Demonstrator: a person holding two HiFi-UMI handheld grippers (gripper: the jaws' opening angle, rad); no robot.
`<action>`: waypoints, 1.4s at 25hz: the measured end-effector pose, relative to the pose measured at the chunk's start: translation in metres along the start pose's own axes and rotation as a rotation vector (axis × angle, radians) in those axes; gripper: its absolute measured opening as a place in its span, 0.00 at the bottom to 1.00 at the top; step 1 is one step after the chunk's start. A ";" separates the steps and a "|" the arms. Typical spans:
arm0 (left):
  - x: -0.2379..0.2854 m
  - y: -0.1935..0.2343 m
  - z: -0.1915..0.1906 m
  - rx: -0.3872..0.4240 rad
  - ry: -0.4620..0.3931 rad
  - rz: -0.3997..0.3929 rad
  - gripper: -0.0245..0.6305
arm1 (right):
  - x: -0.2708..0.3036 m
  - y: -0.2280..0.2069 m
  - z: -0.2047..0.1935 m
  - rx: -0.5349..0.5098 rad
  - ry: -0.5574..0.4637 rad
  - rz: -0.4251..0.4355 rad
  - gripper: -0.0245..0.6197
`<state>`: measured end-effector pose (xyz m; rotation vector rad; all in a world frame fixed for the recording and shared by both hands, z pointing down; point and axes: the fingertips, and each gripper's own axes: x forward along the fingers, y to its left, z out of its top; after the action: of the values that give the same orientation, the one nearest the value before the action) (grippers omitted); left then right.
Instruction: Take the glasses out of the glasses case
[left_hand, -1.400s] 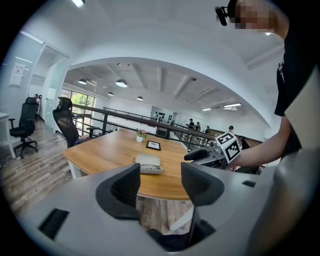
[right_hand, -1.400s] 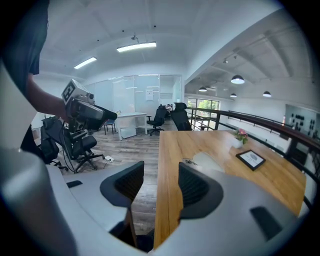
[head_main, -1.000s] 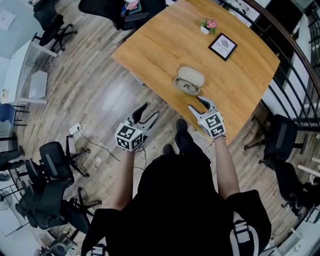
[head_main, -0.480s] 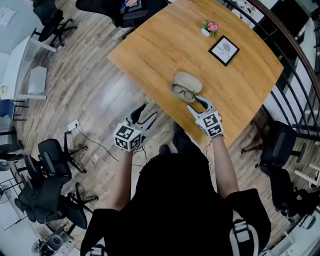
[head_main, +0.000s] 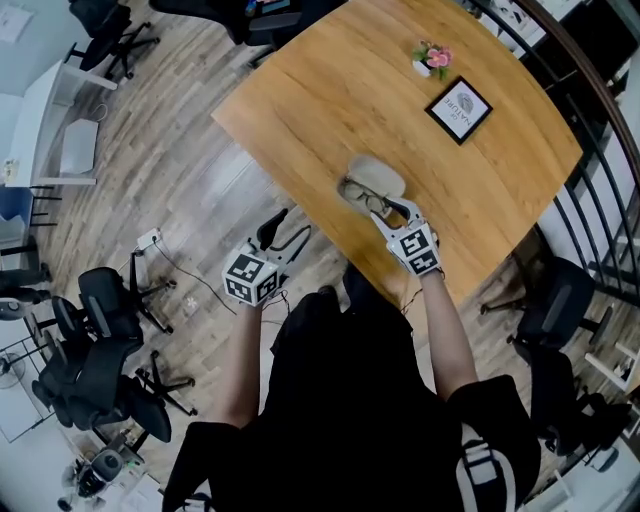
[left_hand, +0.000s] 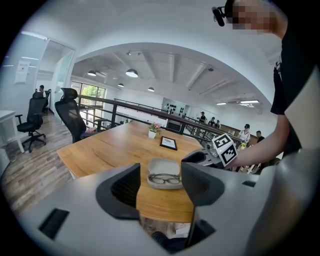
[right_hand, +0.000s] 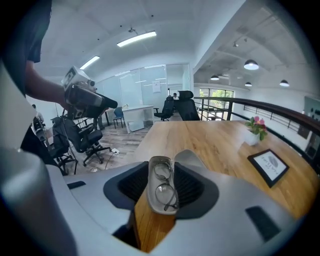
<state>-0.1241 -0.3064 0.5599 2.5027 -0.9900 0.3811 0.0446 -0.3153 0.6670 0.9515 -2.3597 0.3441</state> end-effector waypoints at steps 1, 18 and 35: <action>0.002 0.002 0.000 -0.003 0.003 0.006 0.44 | 0.005 -0.002 -0.002 -0.004 0.007 0.009 0.30; 0.054 0.033 -0.015 -0.033 0.101 -0.091 0.44 | 0.060 -0.024 -0.033 0.085 0.113 0.025 0.26; 0.084 0.062 -0.020 -0.046 0.156 -0.174 0.44 | 0.091 -0.019 -0.057 -0.069 0.286 0.058 0.08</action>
<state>-0.1101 -0.3867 0.6281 2.4517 -0.7069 0.4850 0.0272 -0.3547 0.7675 0.7482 -2.1262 0.3911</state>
